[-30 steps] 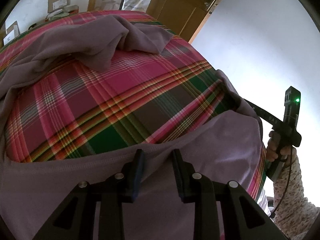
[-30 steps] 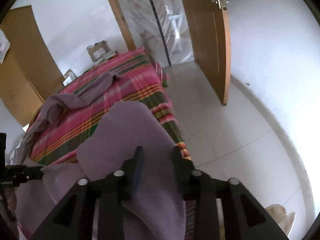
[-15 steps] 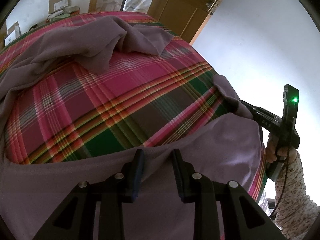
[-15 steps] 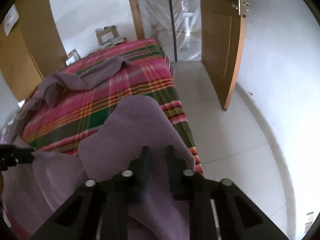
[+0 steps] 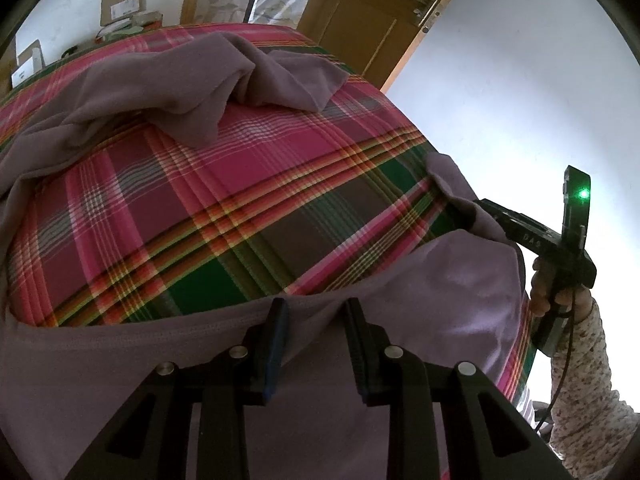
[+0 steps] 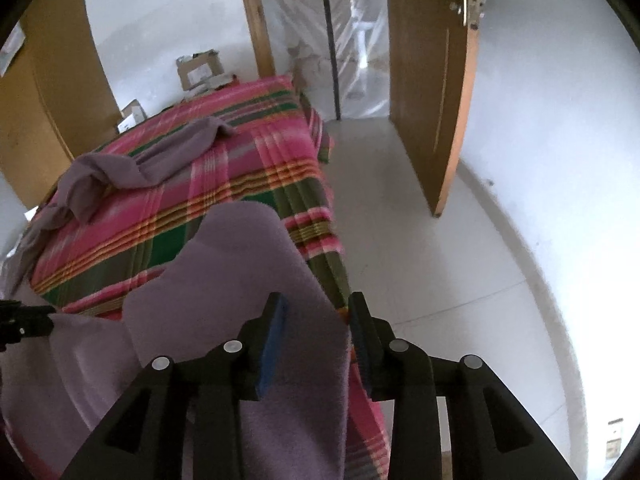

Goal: Fold clothes
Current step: 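Pinch the mauve garment's edge with both grippers, closing on the fabric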

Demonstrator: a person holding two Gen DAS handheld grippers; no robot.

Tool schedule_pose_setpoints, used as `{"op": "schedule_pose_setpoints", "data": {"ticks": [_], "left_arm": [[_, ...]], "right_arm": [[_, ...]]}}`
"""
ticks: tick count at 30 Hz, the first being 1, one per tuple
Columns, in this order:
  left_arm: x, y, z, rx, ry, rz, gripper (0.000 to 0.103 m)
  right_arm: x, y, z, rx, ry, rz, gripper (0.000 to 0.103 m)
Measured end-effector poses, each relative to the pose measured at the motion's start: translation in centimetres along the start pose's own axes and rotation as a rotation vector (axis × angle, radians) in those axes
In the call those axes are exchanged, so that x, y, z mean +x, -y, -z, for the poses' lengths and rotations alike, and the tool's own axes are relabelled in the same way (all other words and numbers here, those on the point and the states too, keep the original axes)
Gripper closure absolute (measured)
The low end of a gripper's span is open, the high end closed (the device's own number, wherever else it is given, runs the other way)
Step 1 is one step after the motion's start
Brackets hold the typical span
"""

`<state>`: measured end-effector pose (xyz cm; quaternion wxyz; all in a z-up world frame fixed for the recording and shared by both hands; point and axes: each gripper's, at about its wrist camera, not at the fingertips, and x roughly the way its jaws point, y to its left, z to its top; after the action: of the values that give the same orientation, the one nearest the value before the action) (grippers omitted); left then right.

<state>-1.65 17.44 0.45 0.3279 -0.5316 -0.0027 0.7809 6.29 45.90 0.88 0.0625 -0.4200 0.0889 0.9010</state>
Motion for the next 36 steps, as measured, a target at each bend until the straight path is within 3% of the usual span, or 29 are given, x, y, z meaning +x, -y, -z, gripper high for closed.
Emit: {"op": "schedule_pose_setpoints", "data": {"ticks": [3,8,10,18,26,36], "left_arm": [[0.0,0.0,0.0,-0.004,0.003,0.001,0.074],[0.0,0.1,-0.1,-0.008,0.006,-0.002,0.074],[-0.1,0.1,-0.1,-0.012,0.007,-0.004,0.074],[-0.1,0.1,0.1,-0.012,0.017,-0.016,0.074],[0.0,1.0,0.1,0.015,0.041,-0.035,0.096],[-1.6,1.2,-0.6,-0.012,0.115,-0.004,0.101]], "right_arm": [[0.0,-0.4,0.1,-0.018,0.005,0.013,0.067],[-0.3,-1.3,0.6,-0.070,0.010,0.031,0.082],[-0.4,-1.7,0.6,-0.086,0.014,0.041,0.094],[-3.2,-0.3,0.8,-0.027,0.131,0.074,0.097],[-6.0,3.5,1.4,0.085,0.203,0.148,0.097],[-8.7,6.7,3.9,0.213,0.276,0.208,0.097]]}}
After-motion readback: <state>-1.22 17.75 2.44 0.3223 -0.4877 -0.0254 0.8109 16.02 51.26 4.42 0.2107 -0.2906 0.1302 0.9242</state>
